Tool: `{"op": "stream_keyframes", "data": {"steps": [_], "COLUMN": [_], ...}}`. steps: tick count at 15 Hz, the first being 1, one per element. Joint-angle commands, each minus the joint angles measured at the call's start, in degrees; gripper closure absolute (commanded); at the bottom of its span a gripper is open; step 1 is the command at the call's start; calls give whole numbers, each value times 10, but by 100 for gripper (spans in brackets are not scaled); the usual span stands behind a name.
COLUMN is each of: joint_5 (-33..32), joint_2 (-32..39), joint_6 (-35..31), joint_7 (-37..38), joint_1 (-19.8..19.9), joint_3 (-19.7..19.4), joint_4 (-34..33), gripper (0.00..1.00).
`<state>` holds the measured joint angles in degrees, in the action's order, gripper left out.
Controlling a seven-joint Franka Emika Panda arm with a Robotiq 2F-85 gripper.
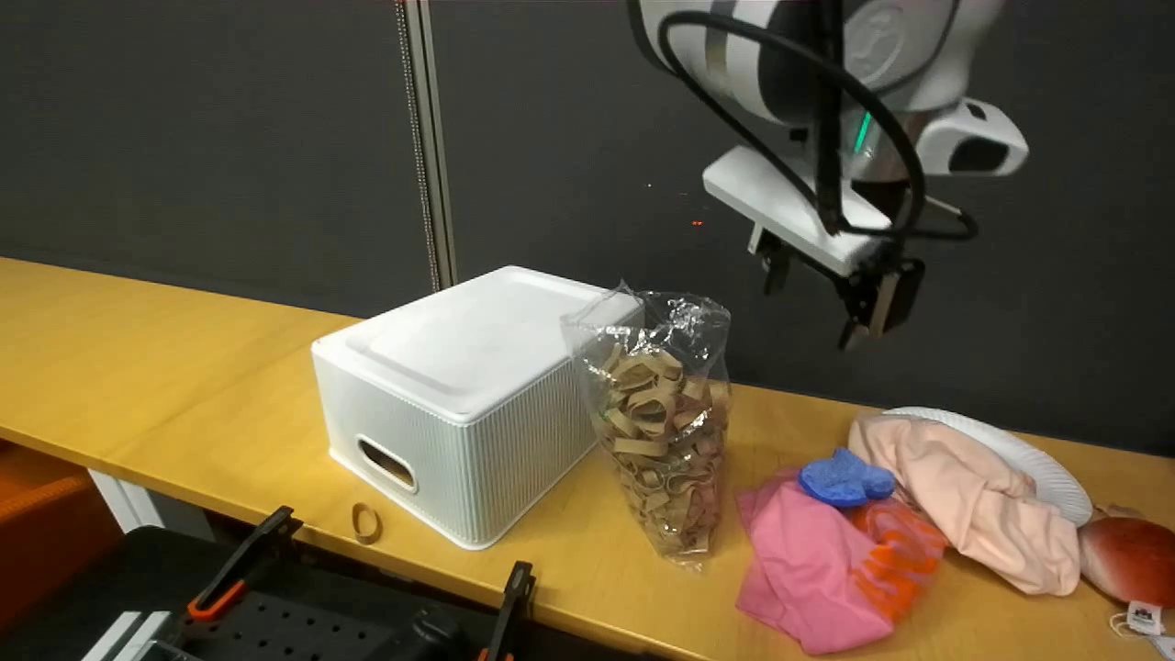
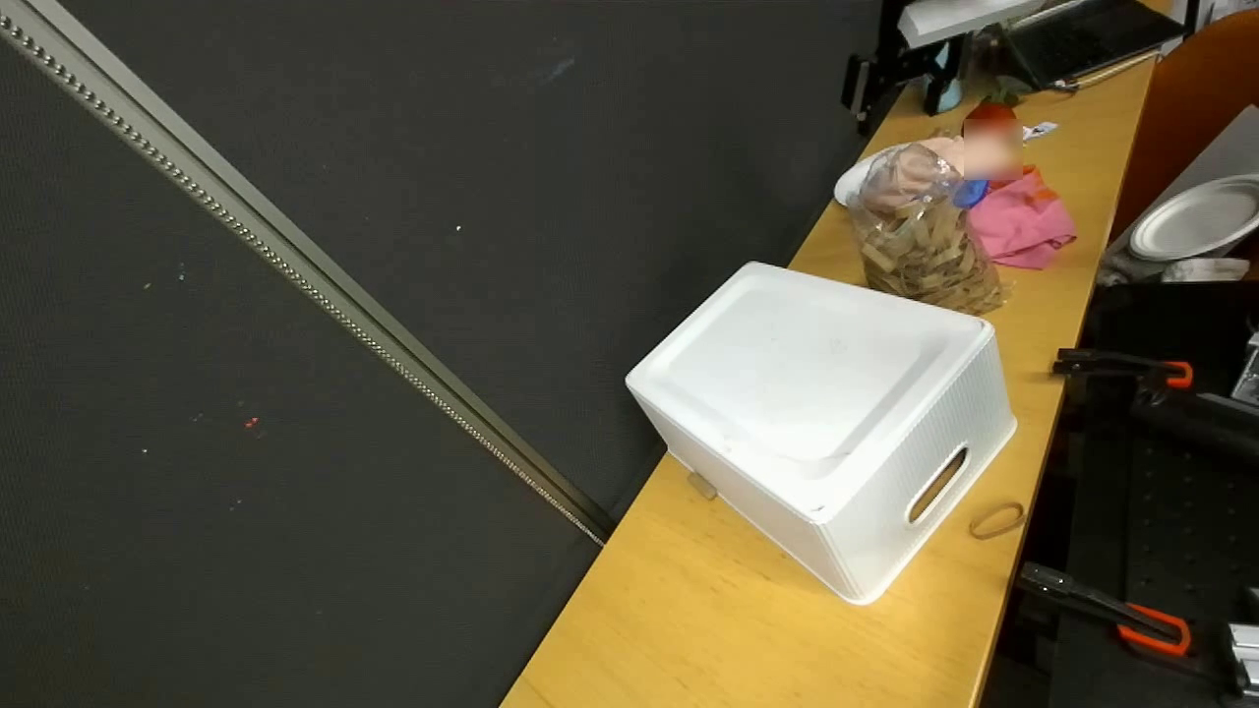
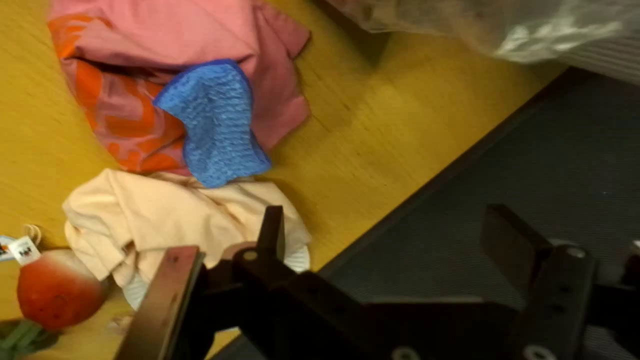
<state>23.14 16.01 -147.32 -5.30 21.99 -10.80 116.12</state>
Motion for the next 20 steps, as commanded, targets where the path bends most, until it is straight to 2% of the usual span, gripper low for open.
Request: {"op": "stream_keyframes", "data": {"steps": [1,4,10,16,20], "joint_5": [-70,-89,-73,-59,-88], "joint_2": [-77,-103,-83,-38,-40], "joint_6": [-4,-1,-9,12,52], "joint_7": [48,59,51,48,84], "joint_1": [-59,-101,-166,-200,-223], "joint_3": [1,23,75,118,128], "joint_4": [25,27,24,15,39], "gripper": [0,0,0,0,0]}}
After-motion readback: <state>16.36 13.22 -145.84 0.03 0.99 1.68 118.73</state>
